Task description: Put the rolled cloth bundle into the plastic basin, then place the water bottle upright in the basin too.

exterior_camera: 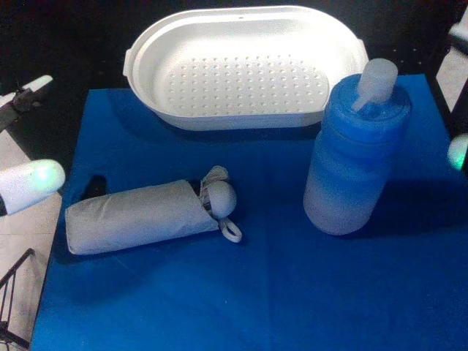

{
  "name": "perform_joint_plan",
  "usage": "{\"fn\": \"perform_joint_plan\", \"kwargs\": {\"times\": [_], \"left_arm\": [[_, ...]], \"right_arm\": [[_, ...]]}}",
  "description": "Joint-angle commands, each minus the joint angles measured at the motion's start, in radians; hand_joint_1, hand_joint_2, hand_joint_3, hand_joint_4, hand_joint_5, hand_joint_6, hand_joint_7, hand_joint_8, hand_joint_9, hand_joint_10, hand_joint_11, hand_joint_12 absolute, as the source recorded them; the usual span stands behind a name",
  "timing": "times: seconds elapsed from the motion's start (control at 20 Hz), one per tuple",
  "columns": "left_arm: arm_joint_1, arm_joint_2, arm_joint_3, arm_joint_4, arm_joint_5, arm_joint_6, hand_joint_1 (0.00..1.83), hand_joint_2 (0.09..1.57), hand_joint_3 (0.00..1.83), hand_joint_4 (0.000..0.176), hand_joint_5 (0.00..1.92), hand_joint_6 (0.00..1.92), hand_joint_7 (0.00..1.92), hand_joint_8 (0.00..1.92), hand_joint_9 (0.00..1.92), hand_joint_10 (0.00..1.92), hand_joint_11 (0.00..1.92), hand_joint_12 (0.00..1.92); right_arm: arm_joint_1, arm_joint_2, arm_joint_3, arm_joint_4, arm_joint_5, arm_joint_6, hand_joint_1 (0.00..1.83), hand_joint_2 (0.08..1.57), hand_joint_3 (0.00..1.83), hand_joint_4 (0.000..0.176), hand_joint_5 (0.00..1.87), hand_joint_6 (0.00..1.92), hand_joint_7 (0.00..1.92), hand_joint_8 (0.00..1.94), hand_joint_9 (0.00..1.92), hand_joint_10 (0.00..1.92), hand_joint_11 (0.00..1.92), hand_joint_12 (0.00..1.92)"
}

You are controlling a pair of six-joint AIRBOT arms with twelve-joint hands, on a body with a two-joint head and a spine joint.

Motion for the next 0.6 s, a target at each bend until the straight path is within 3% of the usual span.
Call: {"fn": "perform_joint_plan", "kwargs": {"times": [0.0, 0.05, 0.1, 0.25, 0.3, 0.35, 0.45, 0.55], "left_arm": [[-0.009, 0.001, 0.008, -0.005, -0.121, -0.009, 0.21, 1.02, 0.0, 0.176, 0.04, 0.01, 0.03, 0.01, 0.0, 0.0, 0.0, 0.0], [-0.011, 0.001, 0.01, 0.001, -0.115, -0.009, 0.29, 1.01, 0.0, 0.176, 0.07, 0.01, 0.04, 0.01, 0.0, 0.0, 0.0, 0.0], [-0.017, 0.001, 0.012, 0.009, -0.108, -0.009, 0.48, 0.94, 0.0, 0.176, 0.12, 0.01, 0.05, 0.0, 0.0, 0.0, 0.0, 0.0], [-0.056, 0.007, 0.015, 0.074, -0.081, -0.009, 0.55, 0.82, 0.0, 0.176, 0.11, 0.0, 0.04, 0.0, 0.01, 0.0, 0.0, 0.0], [-0.101, 0.014, 0.017, 0.137, -0.046, -0.008, 0.53, 0.82, 0.0, 0.176, 0.1, 0.0, 0.03, 0.0, 0.0, 0.0, 0.0, 0.0], [-0.14, 0.021, 0.018, 0.188, -0.01, -0.003, 0.65, 0.81, 0.0, 0.176, 0.08, 0.0, 0.0, 0.0, 0.0, 0.0, 0.0, 0.0], [-0.259, 0.027, 0.029, 0.337, 0.116, 0.008, 0.61, 0.76, 0.0, 0.176, 0.11, 0.01, 0.01, 0.0, 0.02, 0.01, 0.03, 0.01], [-0.35, 0.024, 0.038, 0.443, 0.227, 0.008, 0.65, 0.75, 0.0, 0.176, 0.13, 0.01, 0.03, 0.01, 0.03, 0.01, 0.04, 0.02]], "right_arm": [[0.01, -0.001, 0.005, -0.001, 0.121, 0.009, 0.33, 1.26, 0.0, 0.101, 0.23, 0.0, 0.16, 0.0, 0.14, 0.0, 0.14, 0.06], [0.01, -0.002, 0.005, -0.001, 0.121, 0.009, 0.33, 1.26, 0.0, 0.093, 0.24, 0.0, 0.16, 0.0, 0.15, 0.0, 0.14, 0.05], [0.01, -0.002, 0.005, -0.001, 0.121, 0.009, 0.34, 1.26, 0.0, 0.096, 0.24, 0.0, 0.16, 0.0, 0.15, 0.0, 0.15, 0.05], [0.01, -0.004, 0.005, -0.001, 0.117, 0.009, 0.34, 1.27, 0.0, 0.089, 0.24, 0.0, 0.16, 0.0, 0.15, 0.0, 0.16, 0.05], [0.01, -0.003, 0.005, -0.001, 0.114, 0.009, 0.32, 1.26, 0.0, 0.092, 0.25, 0.0, 0.16, 0.0, 0.16, 0.0, 0.17, 0.04], [0.01, -0.003, 0.005, 0.0, 0.112, 0.009, 0.33, 1.27, 0.0, 0.08, 0.25, 0.0, 0.16, 0.0, 0.16, 0.0, 0.17, 0.04], [0.009, -0.005, 0.007, 0.0, 0.109, 0.009, 0.35, 1.28, 0.0, 0.094, 0.25, 0.0, 0.16, 0.0, 0.16, 0.0, 0.18, 0.04], [0.009, -0.008, 0.009, 0.0, 0.108, 0.009, 0.35, 1.29, 0.0, 0.084, 0.26, 0.0, 0.16, 0.0, 0.16, 0.0, 0.18, 0.03]]}}
